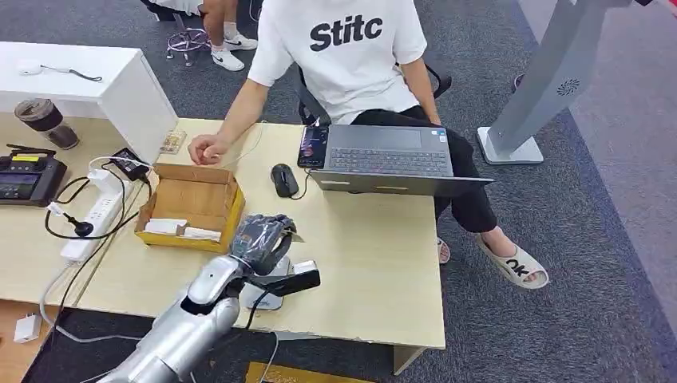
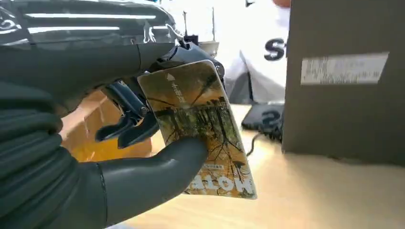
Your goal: Pass the card to the sensor for recognition and then transmit it.
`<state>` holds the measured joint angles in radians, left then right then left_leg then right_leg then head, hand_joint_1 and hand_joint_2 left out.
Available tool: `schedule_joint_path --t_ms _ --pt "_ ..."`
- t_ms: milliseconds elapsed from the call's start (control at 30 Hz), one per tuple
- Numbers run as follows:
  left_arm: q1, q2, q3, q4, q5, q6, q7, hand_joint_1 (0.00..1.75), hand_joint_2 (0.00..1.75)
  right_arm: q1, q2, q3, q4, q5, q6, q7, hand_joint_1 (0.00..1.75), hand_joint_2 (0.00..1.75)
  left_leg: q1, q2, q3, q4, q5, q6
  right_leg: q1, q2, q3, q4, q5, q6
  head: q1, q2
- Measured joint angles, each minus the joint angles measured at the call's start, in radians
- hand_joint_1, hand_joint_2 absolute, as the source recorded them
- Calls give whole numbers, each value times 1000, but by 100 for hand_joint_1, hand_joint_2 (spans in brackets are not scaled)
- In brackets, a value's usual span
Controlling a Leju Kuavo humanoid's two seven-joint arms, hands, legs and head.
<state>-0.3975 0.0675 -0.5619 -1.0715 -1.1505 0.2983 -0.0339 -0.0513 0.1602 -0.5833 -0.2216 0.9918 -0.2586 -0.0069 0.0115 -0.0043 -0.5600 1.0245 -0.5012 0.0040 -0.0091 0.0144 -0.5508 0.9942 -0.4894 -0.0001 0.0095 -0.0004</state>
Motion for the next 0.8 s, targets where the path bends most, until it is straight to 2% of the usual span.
schedule_joint_path --t_ms 333,800 --pt "17 3 -16 12 -6 -69 58 175 175 2 8 -11 1 2 -7 7 0 175 0 0 0 0 0 0 0 0 0 0 0 0 0 0" --pt "21 8 -27 12 -8 -70 63 175 175 4 14 -18 1 2 -7 11 0 175 0 0 0 0 0 0 0 0 0 0 0 0 0 0"
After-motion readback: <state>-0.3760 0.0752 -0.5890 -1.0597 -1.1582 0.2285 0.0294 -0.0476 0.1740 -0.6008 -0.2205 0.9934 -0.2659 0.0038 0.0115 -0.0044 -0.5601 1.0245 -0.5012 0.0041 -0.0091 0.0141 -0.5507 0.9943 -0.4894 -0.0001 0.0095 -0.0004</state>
